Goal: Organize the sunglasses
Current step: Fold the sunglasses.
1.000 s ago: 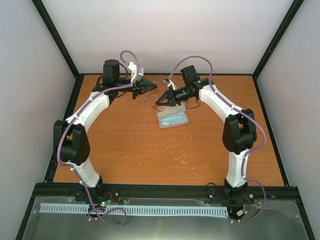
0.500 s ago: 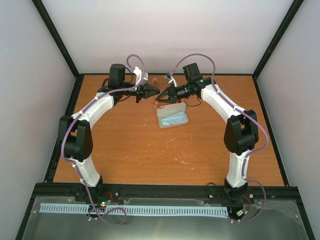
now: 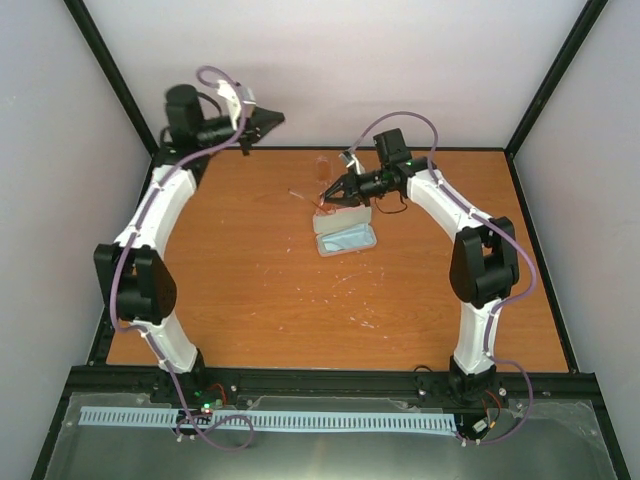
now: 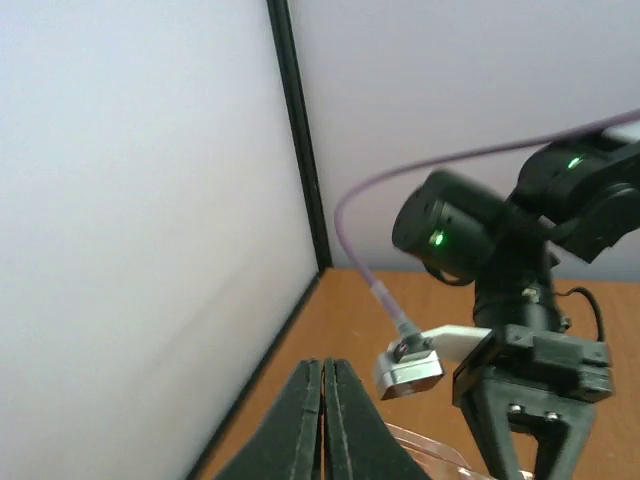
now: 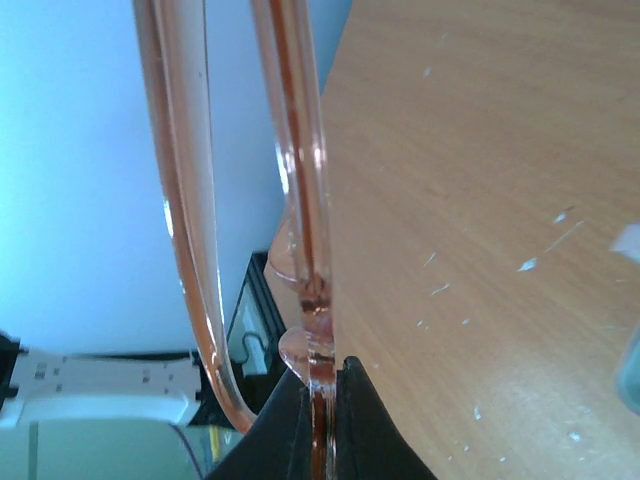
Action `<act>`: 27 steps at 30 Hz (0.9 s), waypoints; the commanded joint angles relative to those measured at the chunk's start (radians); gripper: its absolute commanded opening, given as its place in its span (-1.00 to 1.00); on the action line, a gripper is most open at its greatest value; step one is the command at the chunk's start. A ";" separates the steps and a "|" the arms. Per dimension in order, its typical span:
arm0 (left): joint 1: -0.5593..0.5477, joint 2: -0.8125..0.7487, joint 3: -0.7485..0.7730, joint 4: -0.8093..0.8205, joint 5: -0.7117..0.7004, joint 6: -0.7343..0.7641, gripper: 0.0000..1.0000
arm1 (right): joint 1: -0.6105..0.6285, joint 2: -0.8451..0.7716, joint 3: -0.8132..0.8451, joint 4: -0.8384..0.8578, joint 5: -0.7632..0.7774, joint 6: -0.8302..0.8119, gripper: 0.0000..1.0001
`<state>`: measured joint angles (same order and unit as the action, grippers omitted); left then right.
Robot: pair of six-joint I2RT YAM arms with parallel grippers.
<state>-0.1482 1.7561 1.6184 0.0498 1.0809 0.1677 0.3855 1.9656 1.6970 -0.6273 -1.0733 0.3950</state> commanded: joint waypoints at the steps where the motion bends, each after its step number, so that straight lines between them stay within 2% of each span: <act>1: 0.018 -0.107 0.083 -0.148 0.220 0.105 -0.98 | -0.049 0.058 0.034 0.121 0.055 0.135 -0.94; 4: -0.004 -0.214 -0.042 -0.276 0.272 0.217 -0.98 | -0.065 0.111 0.096 0.136 0.087 0.197 -0.94; 9: -0.093 -0.375 -0.207 -0.456 0.261 0.412 -0.98 | -0.068 0.191 0.190 0.174 0.080 0.265 -0.94; 14: -0.144 -0.418 -0.335 -0.452 0.249 0.449 -0.98 | -0.060 0.190 0.244 0.139 0.051 0.241 -0.94; 21: -0.149 -0.285 -0.283 -0.381 0.245 0.450 -0.98 | -0.025 0.070 0.179 -0.013 0.041 0.073 -0.94; 27: -0.149 -0.149 -0.175 -0.276 0.250 0.391 -0.95 | 0.005 -0.061 -0.004 0.018 0.014 0.047 -0.94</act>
<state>-0.2932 1.5597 1.3540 -0.3225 1.3079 0.5797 0.3717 1.9965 1.7798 -0.6090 -1.0203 0.4854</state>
